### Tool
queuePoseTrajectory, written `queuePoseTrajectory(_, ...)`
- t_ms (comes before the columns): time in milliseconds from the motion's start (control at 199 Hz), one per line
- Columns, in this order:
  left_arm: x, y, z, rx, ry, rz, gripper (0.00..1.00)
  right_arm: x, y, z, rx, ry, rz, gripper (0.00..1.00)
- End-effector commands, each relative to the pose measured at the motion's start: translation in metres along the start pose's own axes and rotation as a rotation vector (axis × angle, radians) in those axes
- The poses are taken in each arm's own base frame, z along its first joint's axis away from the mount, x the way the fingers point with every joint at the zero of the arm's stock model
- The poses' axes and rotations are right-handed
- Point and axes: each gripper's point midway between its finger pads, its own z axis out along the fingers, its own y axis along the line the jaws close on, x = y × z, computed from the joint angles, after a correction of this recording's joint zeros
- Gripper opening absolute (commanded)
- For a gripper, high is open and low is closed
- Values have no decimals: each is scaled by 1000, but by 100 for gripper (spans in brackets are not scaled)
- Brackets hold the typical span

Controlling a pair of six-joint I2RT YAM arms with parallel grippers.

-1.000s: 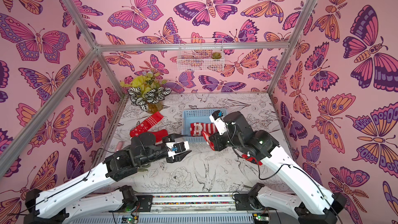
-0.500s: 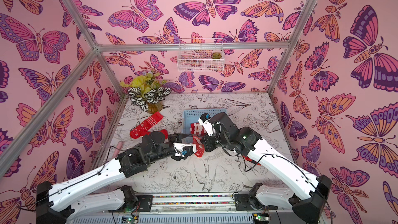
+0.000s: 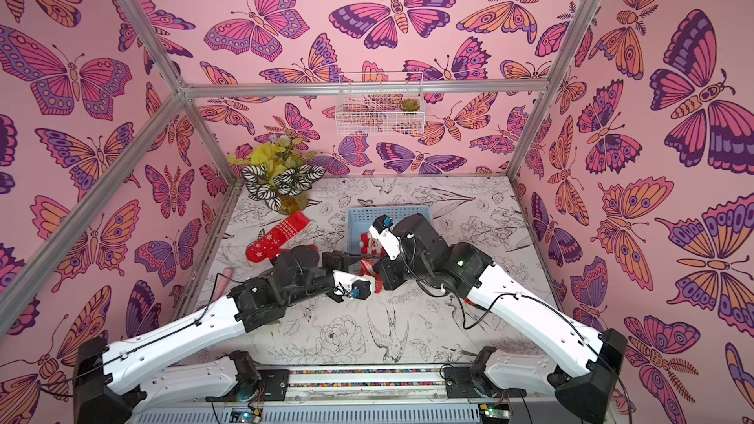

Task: Place the socks together as a pair
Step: Flatten out the sock at the center of the board.

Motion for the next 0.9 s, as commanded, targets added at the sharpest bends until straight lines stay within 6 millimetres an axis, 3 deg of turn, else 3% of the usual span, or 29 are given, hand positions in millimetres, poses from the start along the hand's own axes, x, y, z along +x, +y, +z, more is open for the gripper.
queuePoseTrajectory(0, 5, 2, 5, -20, 15, 42, 51, 2, 5, 8, -22, 16, -3, 0)
queuePoseTrajectory(206, 4, 1, 11, -10, 10, 20, 18, -5, -11, 8, 73, -10, 5, 0)
queuePoseTrajectory(281, 7, 0, 12, -9, 23, 13, 0, -8, -14, 4, 91, -33, 3, 0)
queuePoseTrajectory(391, 8, 7, 10, -38, 44, -51, 0, -14, -25, -5, 160, -82, 22, 6)
queuePoseTrajectory(462, 4, 14, 5, -73, 49, -140, 0, -19, -49, -19, 299, -152, 88, 18)
queuePoseTrajectory(532, -2, 20, 2, -110, 57, -257, 0, -23, -79, -47, 474, -261, 185, 33)
queuePoseTrajectory(637, -10, 20, -1, -145, 75, -414, 0, -23, -96, -77, 553, -414, 255, 57)
queuePoseTrajectory(813, -2, 22, -14, -189, 159, -879, 1, -9, -110, -114, 607, -536, 314, 61)
queuePoseTrajectory(898, 0, 15, -17, -150, 210, -1011, 1, 4, -120, -127, 651, -574, 354, 60)
